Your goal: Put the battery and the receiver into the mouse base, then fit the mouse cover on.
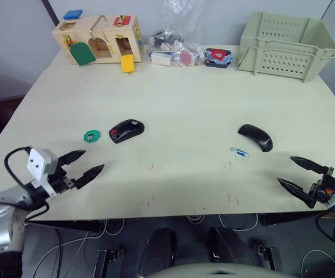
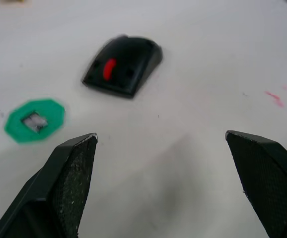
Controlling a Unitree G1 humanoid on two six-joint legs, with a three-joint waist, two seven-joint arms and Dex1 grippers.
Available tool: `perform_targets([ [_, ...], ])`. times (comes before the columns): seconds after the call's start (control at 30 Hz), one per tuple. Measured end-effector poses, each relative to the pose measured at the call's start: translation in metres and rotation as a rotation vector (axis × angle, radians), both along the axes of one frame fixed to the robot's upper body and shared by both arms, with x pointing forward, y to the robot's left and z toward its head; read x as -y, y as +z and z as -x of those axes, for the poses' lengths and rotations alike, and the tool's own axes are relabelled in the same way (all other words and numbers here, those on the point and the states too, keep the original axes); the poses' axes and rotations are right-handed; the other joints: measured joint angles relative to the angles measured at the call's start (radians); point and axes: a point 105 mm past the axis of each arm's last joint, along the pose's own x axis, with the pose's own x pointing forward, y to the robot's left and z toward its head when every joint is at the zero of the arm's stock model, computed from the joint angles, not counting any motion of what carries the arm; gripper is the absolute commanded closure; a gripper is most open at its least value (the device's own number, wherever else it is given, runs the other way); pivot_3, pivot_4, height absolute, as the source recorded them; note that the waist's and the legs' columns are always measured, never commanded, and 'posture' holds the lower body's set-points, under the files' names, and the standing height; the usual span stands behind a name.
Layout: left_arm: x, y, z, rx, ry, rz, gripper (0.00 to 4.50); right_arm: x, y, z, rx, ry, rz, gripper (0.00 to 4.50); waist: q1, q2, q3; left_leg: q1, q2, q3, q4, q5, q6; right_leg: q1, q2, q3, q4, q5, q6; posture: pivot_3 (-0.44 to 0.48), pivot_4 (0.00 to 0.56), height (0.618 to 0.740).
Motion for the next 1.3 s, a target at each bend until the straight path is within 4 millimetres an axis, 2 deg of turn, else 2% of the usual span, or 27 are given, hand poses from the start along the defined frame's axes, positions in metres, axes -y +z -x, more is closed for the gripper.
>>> perform_targets([
  [0.13,0.003,0.005,-0.02,-0.019,-0.061,-0.04,0.11,-0.015,0.009,0.001,0.015,0.069,-0.021,0.0,0.005,0.0,0.0,0.0,-0.002,0.001,0.0,0.0,0.0,0.0,0.001,0.0,0.0,0.0,0.0,0.0,0.15,0.74],
  [0.3,0.01,0.006,-0.038,-0.044,-0.138,-0.063,0.11,-0.022,0.012,0.004,0.027,0.099,-0.016,0.0,0.008,0.0,0.0,0.0,-0.002,0.005,0.0,0.0,0.0,0.0,0.001,-0.001,0.0,0.0,0.001,0.0,0.15,0.74],
  [0.5,0.02,0.025,-0.068,-0.023,-0.24,-0.146,0.11,-0.031,0.015,0.014,0.033,0.156,0.0,0.0,0.007,0.0,0.0,-0.001,-0.002,0.006,0.0,0.0,0.0,0.0,0.002,-0.001,0.001,0.003,0.005,0.0,0.15,0.74],
  [0.6,0.024,0.027,-0.077,-0.025,-0.264,-0.168,0.11,-0.033,0.017,0.016,0.037,0.161,-0.001,0.0,0.003,0.0,0.0,-0.001,-0.002,0.006,0.0,0.0,0.0,0.0,0.002,0.0,0.001,0.003,0.005,0.0,0.15,0.74],
  [0.83,0.027,0.02,-0.093,-0.073,-0.29,-0.236,0.11,-0.039,0.026,0.018,0.07,0.177,-0.001,0.0,0.006,0.0,0.0,-0.001,-0.002,0.005,0.001,0.0,0.0,0.0,0.003,0.0,0.001,0.003,0.005,0.0,0.15,0.74],
  [1.1,0.042,0.016,-0.118,-0.08,-0.241,-0.243,0.11,-0.037,0.025,0.018,0.074,0.149,-0.005,0.0,0.006,-0.001,0.001,-0.004,-0.002,0.004,0.005,0.0,0.0,0.0,0.003,-0.001,0.001,0.003,0.005,0.0,0.15,0.74],
  [1.3,0.044,0.009,-0.121,-0.109,-0.23,-0.274,0.11,-0.034,0.023,0.018,0.071,0.125,0.001,0.0,0.005,-0.001,0.001,-0.004,-0.002,0.004,0.005,0.0,0.0,0.0,0.003,-0.001,0.001,0.003,0.005,0.0,0.15,0.74],
])
